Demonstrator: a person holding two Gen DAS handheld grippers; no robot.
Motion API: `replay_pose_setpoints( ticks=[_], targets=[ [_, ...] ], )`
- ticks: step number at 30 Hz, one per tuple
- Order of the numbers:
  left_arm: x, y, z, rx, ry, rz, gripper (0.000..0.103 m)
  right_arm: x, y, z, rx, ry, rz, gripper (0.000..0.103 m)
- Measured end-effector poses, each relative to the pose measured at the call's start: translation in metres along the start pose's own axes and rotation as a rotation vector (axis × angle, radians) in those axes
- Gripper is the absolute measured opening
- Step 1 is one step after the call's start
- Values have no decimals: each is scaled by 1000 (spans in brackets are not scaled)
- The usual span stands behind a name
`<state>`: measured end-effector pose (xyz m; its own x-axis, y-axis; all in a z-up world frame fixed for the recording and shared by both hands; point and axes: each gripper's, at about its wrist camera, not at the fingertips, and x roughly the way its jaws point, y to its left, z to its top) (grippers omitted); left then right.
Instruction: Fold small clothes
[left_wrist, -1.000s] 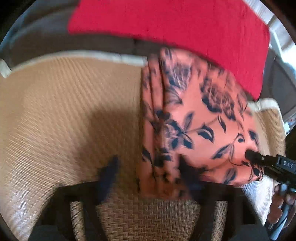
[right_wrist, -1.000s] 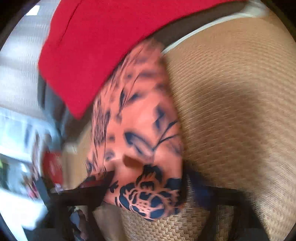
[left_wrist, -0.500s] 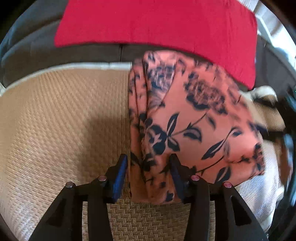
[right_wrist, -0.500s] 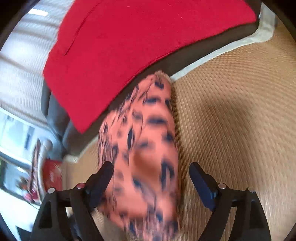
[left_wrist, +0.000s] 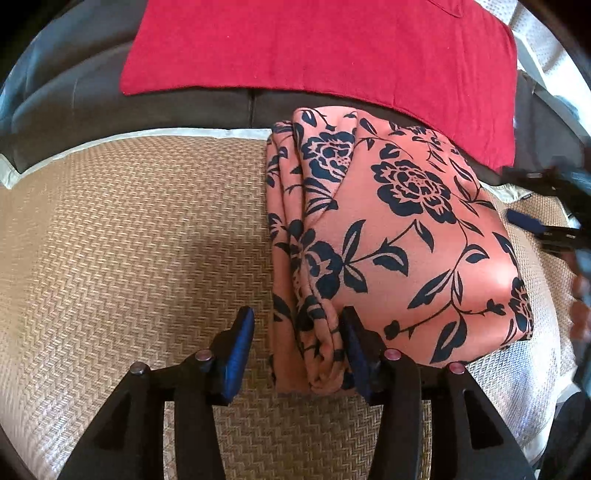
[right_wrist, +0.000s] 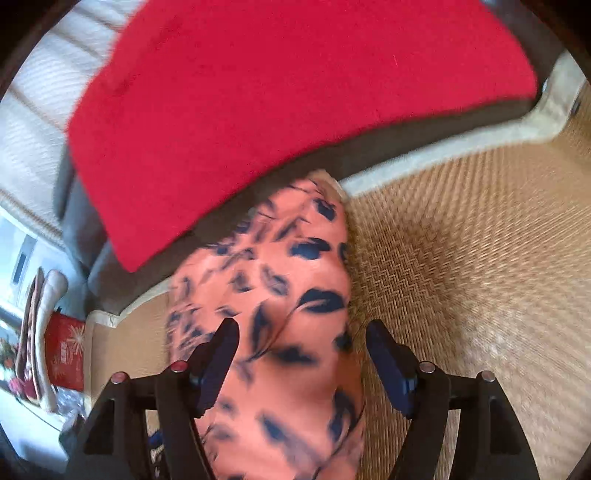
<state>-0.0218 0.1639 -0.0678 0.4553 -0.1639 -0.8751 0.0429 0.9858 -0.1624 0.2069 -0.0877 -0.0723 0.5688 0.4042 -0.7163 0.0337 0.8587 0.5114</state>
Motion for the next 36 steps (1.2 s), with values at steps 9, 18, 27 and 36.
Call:
replay_pose_setpoints(
  ticks=[9, 18, 27, 36],
  targets=[
    [-20, 6, -15, -13, -8, 23, 52, -8, 2, -66, 4, 162, 155, 86],
    [-22, 13, -14, -22, -5, 40, 56, 6, 13, -31, 2, 212, 130, 91],
    [-20, 19, -13, -16, -17, 53, 64, 40, 78, 45, -25, 224, 214, 92],
    [-44, 24, -18, -28, -80, 58, 65, 96, 94, 31, -36, 341, 85, 93]
  ],
)
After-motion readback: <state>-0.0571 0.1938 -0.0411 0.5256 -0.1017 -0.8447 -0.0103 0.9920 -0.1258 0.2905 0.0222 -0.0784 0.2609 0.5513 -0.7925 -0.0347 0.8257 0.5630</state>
